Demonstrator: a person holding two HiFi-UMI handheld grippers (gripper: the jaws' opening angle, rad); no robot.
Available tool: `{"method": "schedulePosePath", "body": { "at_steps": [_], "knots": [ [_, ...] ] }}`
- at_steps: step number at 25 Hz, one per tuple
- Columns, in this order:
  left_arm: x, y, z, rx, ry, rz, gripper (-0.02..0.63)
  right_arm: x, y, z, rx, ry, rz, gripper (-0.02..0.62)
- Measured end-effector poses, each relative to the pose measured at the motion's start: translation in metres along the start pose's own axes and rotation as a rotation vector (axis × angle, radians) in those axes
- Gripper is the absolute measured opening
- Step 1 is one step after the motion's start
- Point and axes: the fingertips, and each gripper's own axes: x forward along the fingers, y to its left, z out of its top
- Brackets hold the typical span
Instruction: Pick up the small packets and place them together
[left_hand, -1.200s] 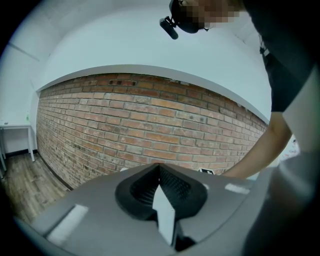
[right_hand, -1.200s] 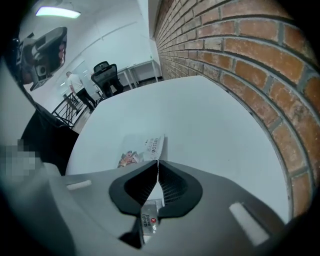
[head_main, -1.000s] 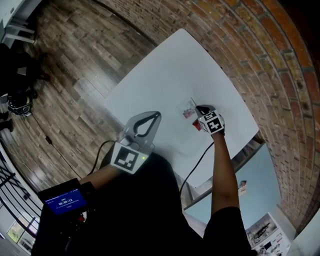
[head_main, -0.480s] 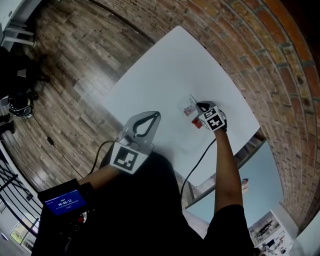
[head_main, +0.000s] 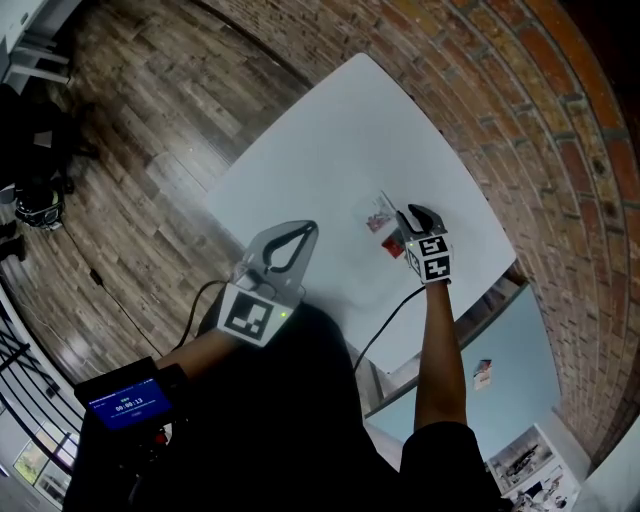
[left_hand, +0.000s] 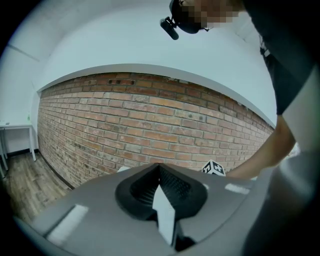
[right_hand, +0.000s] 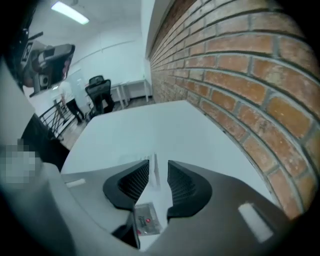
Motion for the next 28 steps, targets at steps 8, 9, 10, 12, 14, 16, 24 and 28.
{"method": "schedulePosePath", "body": {
  "at_steps": [8,9,10,12,14,16,24,28],
  "knots": [
    [0.006,-0.006,0.012,-0.006,-0.032,-0.1,0.002,-0.111,0.05,0.048,0.371,-0.449,-0.339,0.003],
    [0.006,-0.008,0.015,-0.003,-0.04,-0.119,0.002,-0.123,0.063,0.048,0.402,-0.474,-0.363,0.002],
    [0.006,-0.01,0.017,-0.005,-0.043,-0.147,0.002,-0.134,0.076,0.049,0.424,-0.487,-0.393,0.002],
    [0.011,-0.016,0.018,-0.02,-0.037,-0.224,0.002,-0.152,0.095,0.054,0.428,-0.488,-0.475,0.003],
    [0.02,-0.022,0.022,-0.035,-0.038,-0.297,0.002,-0.172,0.108,0.065,0.413,-0.5,-0.559,0.002],
    [0.022,-0.035,0.036,-0.012,-0.067,-0.355,0.002,-0.199,0.121,0.076,0.414,-0.54,-0.623,0.002],
    [0.014,-0.072,0.056,0.058,-0.121,-0.48,0.002,-0.259,0.148,0.102,0.368,-0.638,-0.78,0.0],
    [-0.005,-0.095,0.066,0.091,-0.15,-0.47,0.002,-0.285,0.158,0.095,0.363,-0.66,-0.775,0.0]
  ]
}}
